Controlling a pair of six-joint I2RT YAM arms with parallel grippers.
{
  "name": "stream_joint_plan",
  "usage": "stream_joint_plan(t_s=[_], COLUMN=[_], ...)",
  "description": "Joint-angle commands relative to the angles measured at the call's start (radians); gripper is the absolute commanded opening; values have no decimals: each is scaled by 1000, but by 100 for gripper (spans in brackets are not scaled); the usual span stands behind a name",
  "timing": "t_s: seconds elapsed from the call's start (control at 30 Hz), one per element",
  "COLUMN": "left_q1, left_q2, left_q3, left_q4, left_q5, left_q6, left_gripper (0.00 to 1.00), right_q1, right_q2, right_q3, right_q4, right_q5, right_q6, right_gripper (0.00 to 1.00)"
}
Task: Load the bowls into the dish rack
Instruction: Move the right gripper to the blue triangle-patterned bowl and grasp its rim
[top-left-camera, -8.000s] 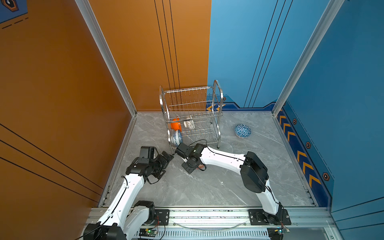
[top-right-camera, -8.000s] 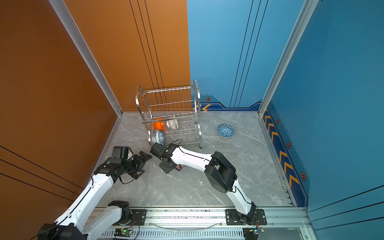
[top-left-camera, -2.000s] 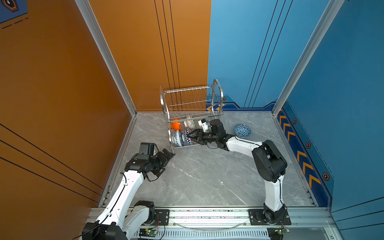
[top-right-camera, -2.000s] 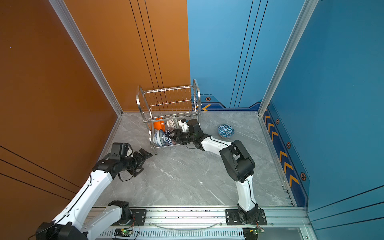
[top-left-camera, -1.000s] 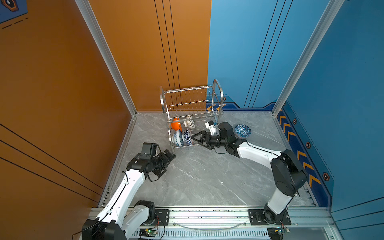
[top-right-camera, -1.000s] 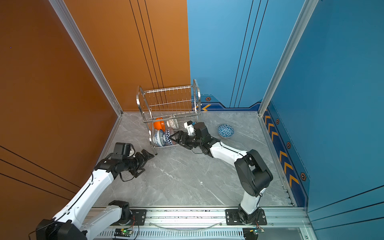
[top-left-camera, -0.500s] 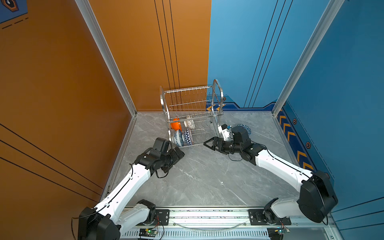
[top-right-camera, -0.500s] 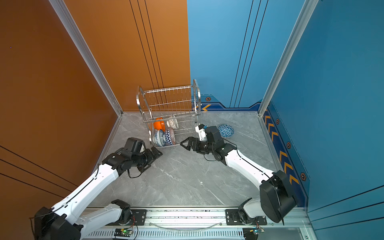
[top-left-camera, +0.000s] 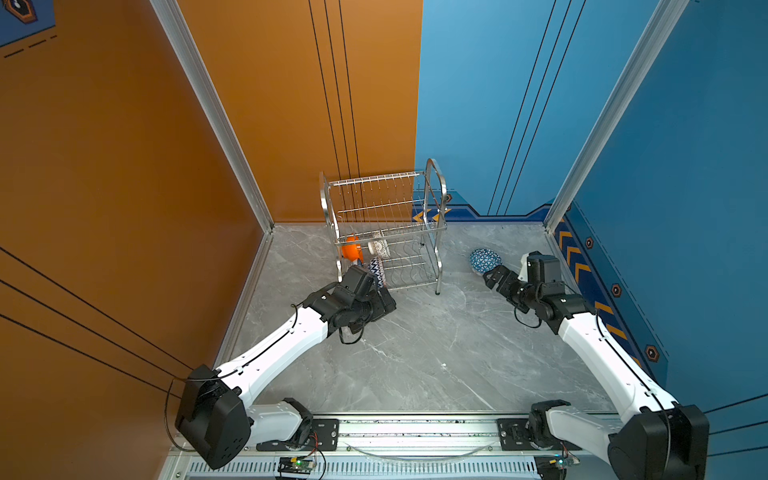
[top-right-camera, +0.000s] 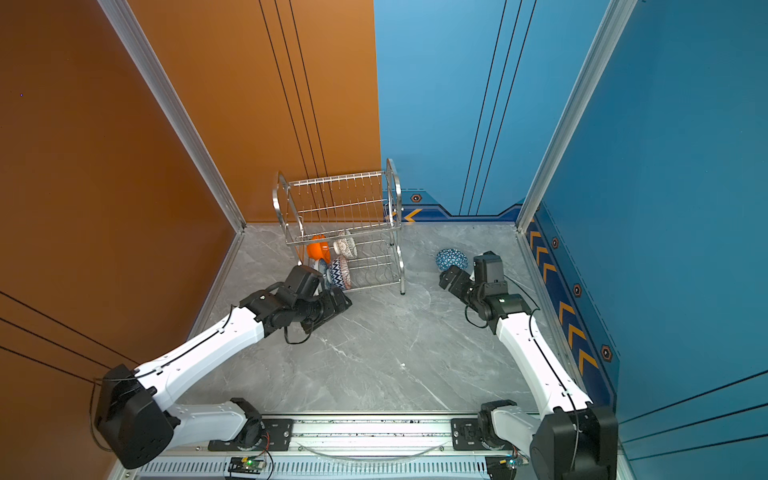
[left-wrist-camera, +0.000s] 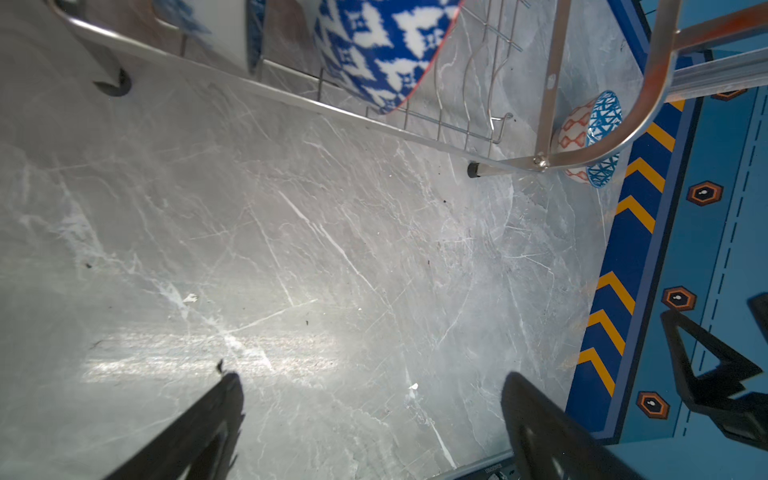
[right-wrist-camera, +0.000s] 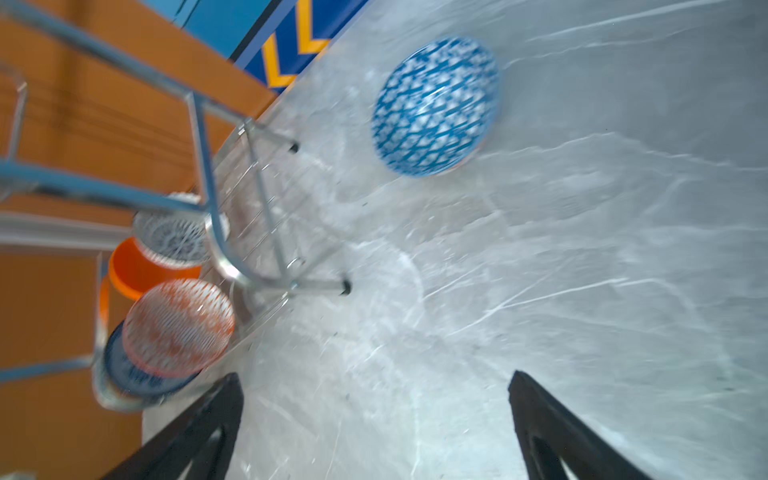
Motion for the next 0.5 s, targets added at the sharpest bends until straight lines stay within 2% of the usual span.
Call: stream_joint_plan(t_s=[0.0,0.2,0.47], left_q1=[-26,-44,-56], left_q2=[36,101,128], left_q3=[59,107,137], left_q4=[12,20,19], left_q5=[-29,4,-2], left_q6=[42,68,71], left_gripper=[98,98,98], right_q1=[-66,-97,-100], right_q2=[129,412,723], right_q3=[78,309,586], right_q4=[-93,-117,-209], right_q5=[64,23,41], right_q6=[33,0,-71], right_gripper=[100,100,99])
